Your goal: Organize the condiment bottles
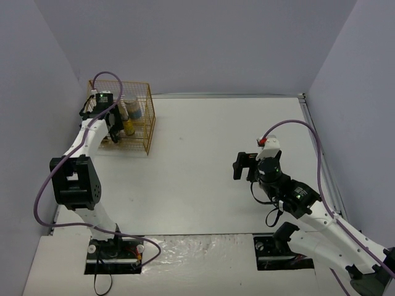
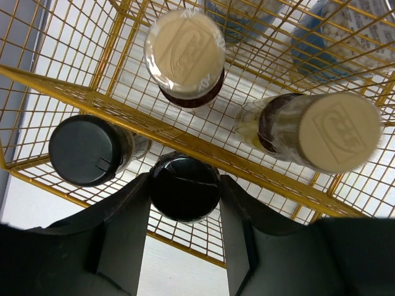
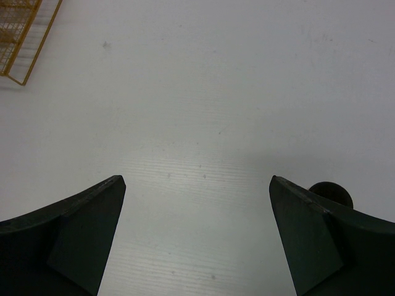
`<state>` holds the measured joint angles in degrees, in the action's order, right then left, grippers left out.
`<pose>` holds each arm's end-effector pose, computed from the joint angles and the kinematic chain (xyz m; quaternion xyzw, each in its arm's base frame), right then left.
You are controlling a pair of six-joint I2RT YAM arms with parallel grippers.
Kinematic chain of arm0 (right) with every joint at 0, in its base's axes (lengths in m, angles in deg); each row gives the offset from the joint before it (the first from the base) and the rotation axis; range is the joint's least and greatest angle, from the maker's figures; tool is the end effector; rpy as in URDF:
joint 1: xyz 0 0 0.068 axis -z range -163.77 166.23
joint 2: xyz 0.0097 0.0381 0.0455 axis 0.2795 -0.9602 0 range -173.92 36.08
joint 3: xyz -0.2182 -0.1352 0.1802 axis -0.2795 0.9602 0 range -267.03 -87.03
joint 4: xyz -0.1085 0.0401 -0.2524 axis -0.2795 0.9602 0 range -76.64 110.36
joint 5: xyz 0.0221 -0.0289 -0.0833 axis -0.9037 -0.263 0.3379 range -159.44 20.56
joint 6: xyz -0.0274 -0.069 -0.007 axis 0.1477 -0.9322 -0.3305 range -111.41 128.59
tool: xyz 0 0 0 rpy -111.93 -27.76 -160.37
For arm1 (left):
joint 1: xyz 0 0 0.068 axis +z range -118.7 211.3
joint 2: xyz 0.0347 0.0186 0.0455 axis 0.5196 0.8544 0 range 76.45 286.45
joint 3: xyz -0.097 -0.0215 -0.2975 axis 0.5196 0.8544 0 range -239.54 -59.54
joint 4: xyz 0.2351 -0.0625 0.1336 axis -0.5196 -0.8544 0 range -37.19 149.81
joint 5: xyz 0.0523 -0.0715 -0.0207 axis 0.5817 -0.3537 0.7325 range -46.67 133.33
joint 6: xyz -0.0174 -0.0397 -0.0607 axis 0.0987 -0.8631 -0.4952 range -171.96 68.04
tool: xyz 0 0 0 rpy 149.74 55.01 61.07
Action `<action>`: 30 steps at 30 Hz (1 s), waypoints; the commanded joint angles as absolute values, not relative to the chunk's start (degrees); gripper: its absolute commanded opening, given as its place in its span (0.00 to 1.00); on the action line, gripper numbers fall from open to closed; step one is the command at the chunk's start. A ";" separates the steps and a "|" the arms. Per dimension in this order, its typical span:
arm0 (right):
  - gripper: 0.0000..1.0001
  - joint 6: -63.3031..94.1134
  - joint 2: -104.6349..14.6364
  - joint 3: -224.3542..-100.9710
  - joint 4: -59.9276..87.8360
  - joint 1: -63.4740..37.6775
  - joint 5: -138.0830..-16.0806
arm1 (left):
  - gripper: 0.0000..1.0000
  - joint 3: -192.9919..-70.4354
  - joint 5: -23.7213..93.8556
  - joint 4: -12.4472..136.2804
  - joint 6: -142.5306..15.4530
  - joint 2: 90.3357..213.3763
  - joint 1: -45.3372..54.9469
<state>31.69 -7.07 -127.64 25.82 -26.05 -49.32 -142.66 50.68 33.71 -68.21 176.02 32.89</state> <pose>0.1547 0.1116 0.3367 -0.0253 0.7879 0.2071 0.5793 0.4391 0.0202 0.3065 -0.1671 0.8986 0.0069 0.4056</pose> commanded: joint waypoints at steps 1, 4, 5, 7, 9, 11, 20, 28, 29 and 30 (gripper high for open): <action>1.00 33.37 -6.27 -128.27 24.62 -25.61 -46.71 | 0.48 -144.73 51.39 34.70 -69.30 174.33 32.85; 1.00 35.24 -6.11 -128.60 25.69 -25.61 -43.41 | 0.70 -145.51 50.96 32.47 -69.72 173.11 32.44; 1.00 36.04 -6.18 -128.75 26.71 -25.61 -42.45 | 0.74 -145.80 50.38 31.96 -70.01 172.38 32.30; 1.00 39.61 -6.44 -129.52 30.12 -25.61 -38.18 | 0.84 -146.79 49.82 30.33 -70.30 170.83 31.92; 1.00 42.59 -7.06 -130.36 33.48 -25.56 -34.74 | 0.90 -147.28 49.14 29.22 -70.46 168.06 31.82; 1.00 46.12 -7.81 -131.18 37.06 -25.61 -31.53 | 0.95 -147.64 48.07 28.23 -70.47 165.78 29.94; 0.98 62.97 -15.38 -134.26 52.75 -24.82 -21.54 | 0.97 -138.83 43.33 28.38 -65.90 150.03 24.21; 0.93 67.50 -24.39 -130.74 50.90 -21.41 -23.06 | 0.97 -125.19 43.33 36.50 -62.48 135.92 20.52; 0.91 67.07 -24.56 -130.39 49.95 -20.83 -23.21 | 0.97 -124.44 43.33 36.96 -62.51 135.05 20.38; 0.90 65.73 -24.56 -129.88 48.57 -19.69 -23.99 | 0.97 -124.06 43.42 36.96 -62.46 134.99 20.10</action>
<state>63.08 -23.29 -131.09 50.74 -22.15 -26.95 -125.75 43.46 30.77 -64.25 138.10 20.73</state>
